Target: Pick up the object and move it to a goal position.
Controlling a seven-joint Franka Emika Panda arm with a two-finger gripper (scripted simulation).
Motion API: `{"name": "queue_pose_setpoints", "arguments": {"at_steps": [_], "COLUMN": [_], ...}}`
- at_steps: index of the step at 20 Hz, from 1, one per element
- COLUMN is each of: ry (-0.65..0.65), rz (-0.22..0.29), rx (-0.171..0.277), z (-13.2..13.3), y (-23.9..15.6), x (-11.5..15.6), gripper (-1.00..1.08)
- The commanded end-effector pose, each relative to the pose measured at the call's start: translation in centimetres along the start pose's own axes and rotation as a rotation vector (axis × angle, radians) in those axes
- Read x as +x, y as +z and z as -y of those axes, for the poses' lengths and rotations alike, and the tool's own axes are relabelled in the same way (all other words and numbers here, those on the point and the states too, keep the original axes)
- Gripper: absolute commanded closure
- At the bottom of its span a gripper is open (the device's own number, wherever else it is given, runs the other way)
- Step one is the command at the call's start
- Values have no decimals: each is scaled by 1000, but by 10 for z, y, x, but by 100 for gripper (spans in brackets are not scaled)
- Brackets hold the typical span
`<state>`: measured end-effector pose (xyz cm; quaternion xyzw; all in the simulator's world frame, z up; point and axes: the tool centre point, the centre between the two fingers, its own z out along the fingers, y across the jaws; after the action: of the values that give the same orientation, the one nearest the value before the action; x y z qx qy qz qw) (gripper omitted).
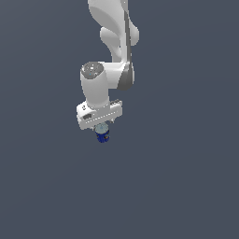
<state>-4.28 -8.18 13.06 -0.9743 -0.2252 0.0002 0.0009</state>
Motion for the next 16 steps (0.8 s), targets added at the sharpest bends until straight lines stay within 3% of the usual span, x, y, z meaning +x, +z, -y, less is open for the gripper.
{"name": "queue_pose_setpoints", "arguments": {"at_steps": [1,16], "ry": [-28,-58], "rz": [0,0], "rx": [-1,-2], "z": [-3,-6], "y": [3,18], "x": [-4,-9], "gripper": [-92,-92]}}
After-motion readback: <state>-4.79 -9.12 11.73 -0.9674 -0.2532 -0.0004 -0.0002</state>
